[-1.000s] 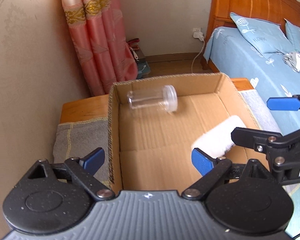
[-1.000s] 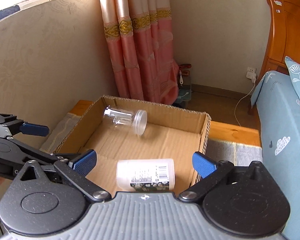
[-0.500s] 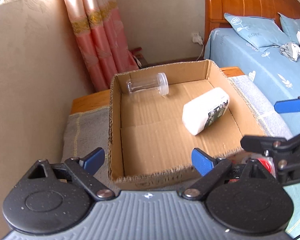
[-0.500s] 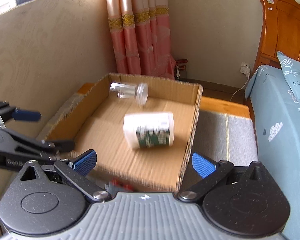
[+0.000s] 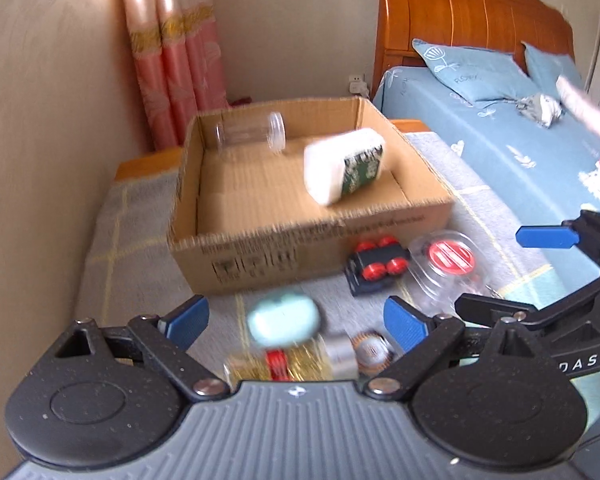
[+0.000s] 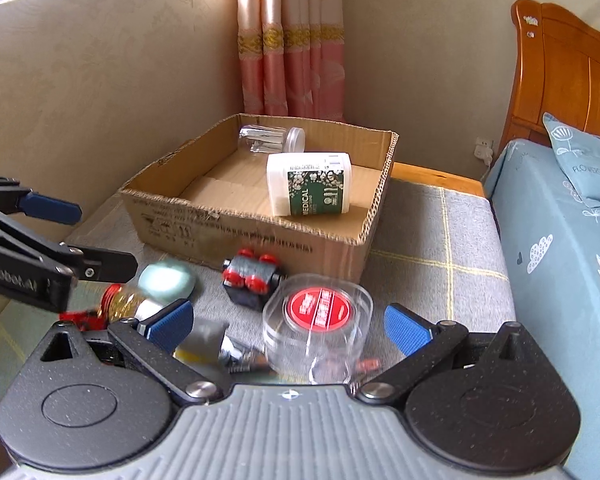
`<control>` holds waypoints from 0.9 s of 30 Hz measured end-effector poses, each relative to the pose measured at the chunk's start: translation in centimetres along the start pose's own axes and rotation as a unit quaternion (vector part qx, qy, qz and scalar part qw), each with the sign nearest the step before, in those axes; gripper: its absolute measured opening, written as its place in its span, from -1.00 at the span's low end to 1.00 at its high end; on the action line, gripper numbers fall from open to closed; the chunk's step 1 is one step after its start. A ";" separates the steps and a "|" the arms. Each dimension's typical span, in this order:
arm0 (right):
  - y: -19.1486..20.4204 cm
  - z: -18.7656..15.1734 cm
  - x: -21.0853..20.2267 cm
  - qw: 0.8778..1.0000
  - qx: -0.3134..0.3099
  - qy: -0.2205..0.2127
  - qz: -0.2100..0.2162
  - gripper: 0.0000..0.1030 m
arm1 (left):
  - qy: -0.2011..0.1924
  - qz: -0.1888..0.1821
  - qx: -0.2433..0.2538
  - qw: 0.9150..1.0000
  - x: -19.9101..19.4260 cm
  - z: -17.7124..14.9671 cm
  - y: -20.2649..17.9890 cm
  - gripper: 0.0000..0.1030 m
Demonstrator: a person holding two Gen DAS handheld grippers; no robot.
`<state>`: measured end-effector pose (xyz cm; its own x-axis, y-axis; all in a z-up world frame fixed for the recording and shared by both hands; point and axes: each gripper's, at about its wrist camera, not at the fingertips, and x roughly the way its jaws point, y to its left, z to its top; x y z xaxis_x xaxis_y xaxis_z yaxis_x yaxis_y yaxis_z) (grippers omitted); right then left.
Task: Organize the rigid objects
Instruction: 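Move the left gripper to the red toy train while the right moves to the pink keychain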
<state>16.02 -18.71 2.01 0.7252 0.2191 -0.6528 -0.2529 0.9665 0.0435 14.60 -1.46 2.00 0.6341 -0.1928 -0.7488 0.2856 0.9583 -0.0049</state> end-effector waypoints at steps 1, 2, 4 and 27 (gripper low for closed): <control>0.0 -0.6 -0.2 1.000 -0.005 -0.002 0.002 1.00 | 0.003 -0.002 -0.005 1.000 -0.1 -0.6 0.0 0.83; 0.0 -1.1 -0.2 1.000 -0.013 -0.002 0.005 1.00 | 0.005 -0.003 -0.006 1.000 -0.1 -1.1 0.0 0.83; -0.2 -2.2 0.1 0.999 -0.033 0.005 0.008 1.00 | 0.009 -0.002 -0.001 1.000 -0.4 -2.2 -0.3 0.83; -1.2 -5.2 1.8 0.987 0.010 0.086 0.136 1.00 | 0.026 -0.023 0.014 0.999 -1.3 -7.3 1.2 0.83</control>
<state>14.31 -20.13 -3.16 0.5123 0.4471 -0.7332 -0.4092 0.8777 0.2493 8.90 1.46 -1.85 0.5821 -0.2256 -0.7812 0.3339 0.9423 -0.0233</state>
